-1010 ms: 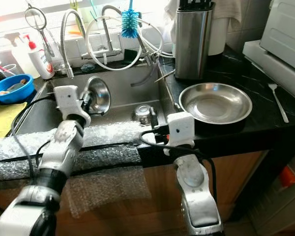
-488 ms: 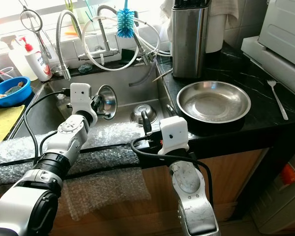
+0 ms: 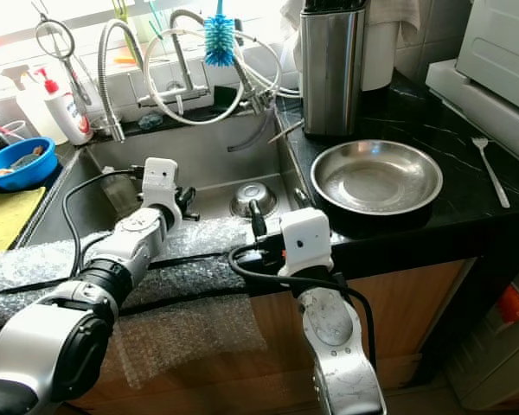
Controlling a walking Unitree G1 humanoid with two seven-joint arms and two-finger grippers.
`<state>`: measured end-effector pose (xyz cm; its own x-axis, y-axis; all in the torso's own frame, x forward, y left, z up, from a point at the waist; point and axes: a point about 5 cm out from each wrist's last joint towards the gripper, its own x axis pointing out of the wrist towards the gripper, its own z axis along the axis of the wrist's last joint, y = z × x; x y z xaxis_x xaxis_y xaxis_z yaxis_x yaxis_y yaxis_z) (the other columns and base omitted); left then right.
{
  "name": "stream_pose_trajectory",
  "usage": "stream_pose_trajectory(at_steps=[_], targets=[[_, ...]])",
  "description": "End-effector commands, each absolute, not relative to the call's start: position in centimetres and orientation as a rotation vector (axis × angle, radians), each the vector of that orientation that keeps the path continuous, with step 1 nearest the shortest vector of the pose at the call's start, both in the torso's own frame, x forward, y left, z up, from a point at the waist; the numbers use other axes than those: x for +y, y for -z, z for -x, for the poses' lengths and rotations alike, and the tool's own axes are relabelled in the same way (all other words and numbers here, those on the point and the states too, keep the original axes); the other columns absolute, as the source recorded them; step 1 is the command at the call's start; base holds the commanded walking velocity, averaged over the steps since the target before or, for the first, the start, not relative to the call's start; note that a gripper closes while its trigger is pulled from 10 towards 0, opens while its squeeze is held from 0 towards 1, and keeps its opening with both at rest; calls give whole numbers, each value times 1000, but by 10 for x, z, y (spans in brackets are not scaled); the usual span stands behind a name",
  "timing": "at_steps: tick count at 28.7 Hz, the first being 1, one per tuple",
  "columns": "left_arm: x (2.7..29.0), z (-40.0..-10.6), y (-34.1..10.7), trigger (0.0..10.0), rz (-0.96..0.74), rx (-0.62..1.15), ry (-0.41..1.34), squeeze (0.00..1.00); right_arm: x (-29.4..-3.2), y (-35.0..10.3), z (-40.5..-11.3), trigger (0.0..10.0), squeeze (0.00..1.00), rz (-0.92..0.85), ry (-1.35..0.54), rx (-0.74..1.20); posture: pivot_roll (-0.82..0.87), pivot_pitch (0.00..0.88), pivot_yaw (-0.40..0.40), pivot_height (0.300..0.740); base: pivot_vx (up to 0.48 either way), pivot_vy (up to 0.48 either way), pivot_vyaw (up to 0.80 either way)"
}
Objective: Kitchen organization
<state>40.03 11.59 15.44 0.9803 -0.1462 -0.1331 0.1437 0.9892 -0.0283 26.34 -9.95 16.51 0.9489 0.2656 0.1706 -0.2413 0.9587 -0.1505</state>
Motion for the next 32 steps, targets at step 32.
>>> stream_pose_trajectory(at_steps=[32], targets=[[259, -276, -161, 10000, -99, -292, -49, 0, -112, -180, -268, 10000, 0, 139, -215, -251, -148, 0, 193, 740, 0, 0, 0]])
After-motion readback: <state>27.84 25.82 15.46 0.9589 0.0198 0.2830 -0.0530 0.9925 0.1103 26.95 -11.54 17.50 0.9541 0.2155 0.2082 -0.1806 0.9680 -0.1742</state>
